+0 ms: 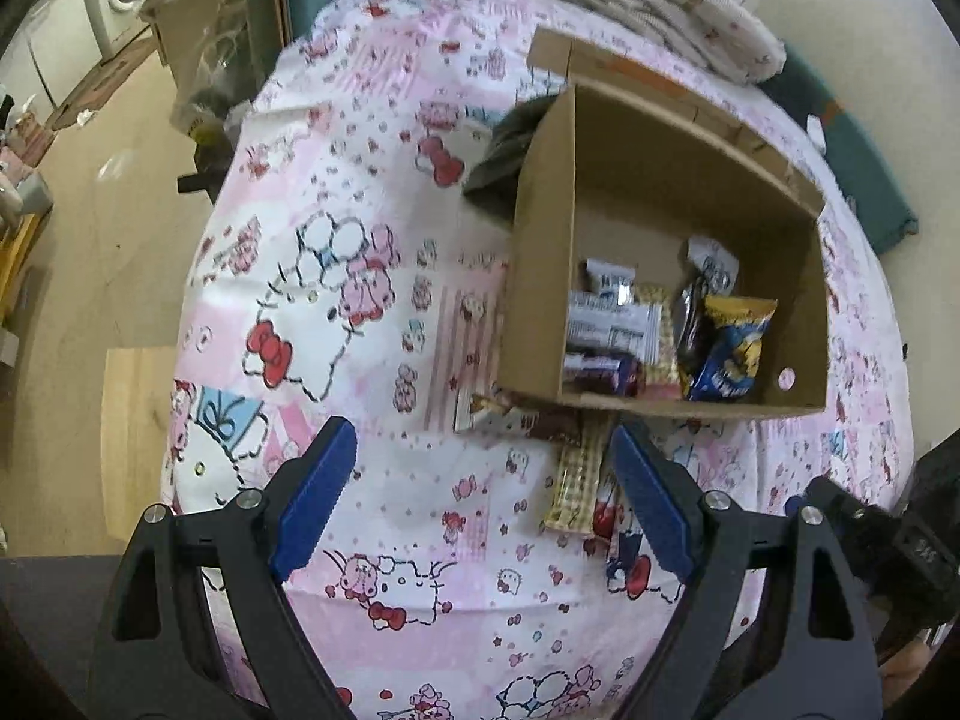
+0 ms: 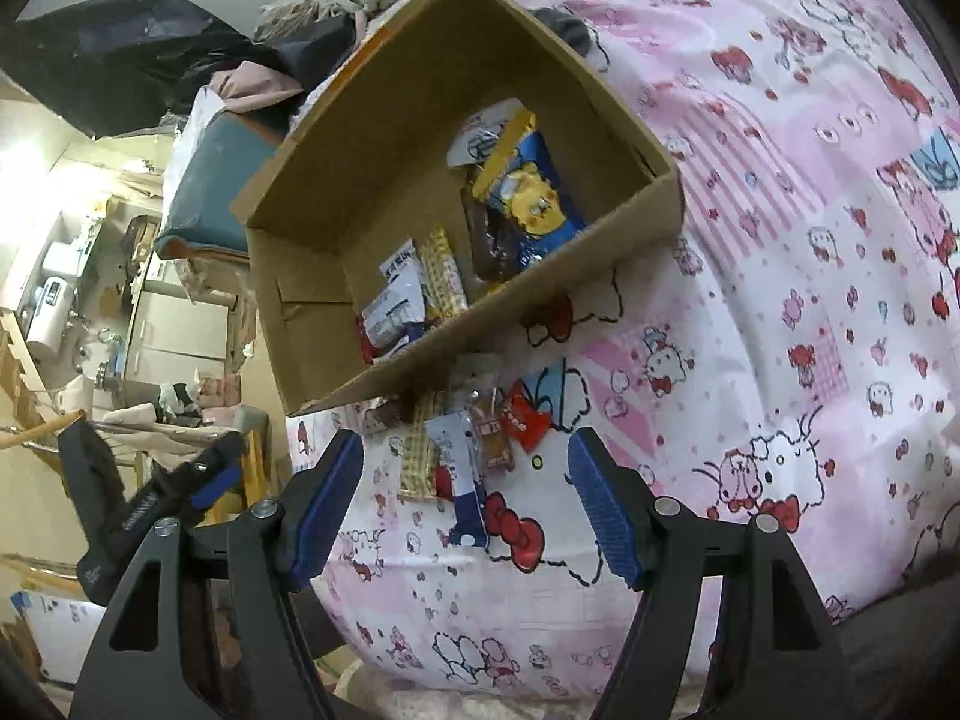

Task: Organize snacks
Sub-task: 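Withdraw both tools from the box back toward the snack pile, then grasp a plaid wafer bar with the left gripper while the right grasps a white-and-blue bar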

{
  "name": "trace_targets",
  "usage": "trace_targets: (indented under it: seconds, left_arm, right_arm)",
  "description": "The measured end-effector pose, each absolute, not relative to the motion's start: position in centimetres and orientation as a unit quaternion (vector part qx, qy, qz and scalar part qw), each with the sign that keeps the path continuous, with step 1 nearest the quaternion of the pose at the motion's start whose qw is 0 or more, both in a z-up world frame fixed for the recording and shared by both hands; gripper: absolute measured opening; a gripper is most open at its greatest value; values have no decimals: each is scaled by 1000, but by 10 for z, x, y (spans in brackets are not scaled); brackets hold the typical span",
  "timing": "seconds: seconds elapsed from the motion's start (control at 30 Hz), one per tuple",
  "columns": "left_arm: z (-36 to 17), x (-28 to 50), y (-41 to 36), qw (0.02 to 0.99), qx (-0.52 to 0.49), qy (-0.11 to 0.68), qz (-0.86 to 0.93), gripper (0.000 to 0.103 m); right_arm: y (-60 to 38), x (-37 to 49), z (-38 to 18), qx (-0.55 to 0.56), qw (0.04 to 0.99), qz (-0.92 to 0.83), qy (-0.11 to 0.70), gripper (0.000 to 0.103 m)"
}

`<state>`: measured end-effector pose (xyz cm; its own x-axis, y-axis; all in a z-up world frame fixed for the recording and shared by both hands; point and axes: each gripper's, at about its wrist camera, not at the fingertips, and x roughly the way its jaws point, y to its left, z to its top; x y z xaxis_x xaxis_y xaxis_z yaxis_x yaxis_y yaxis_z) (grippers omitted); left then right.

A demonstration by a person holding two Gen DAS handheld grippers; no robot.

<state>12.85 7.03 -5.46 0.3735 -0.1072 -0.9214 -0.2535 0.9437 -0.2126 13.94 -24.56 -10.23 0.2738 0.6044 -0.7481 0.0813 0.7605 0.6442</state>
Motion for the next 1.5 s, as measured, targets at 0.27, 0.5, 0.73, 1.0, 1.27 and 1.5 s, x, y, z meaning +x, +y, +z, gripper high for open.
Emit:
trace_targets:
  seconds: [0.27, 0.5, 0.73, 1.0, 1.27, 1.5]
  left_arm:
    - [-76, 134, 55, 800, -148, 580, 39, 85]
    - [-126, 143, 11, 762, -107, 638, -17, 52]
    - [-157, 162, -21, 748, -69, 659, -41, 38]
    - [-157, 155, -25, 743, -60, 665, -46, 23]
    - [-145, 117, -48, 725, -69, 676, -109, 23]
    - [-108, 102, -24, 738, -92, 664, -80, 23]
  right_arm:
    - [-239, 146, -112, 284, 736, 176, 588, 74]
    - [-235, 154, -124, 293, 725, 173, 599, 74]
    - [-232, 152, -117, 287, 728, 176, 597, 74]
    - [-235, 147, -109, 291, 729, 174, 594, 74]
    - [-229, 146, -106, 286, 731, 181, 593, 74]
    - [-233, 145, -112, 270, 730, 162, 607, 74]
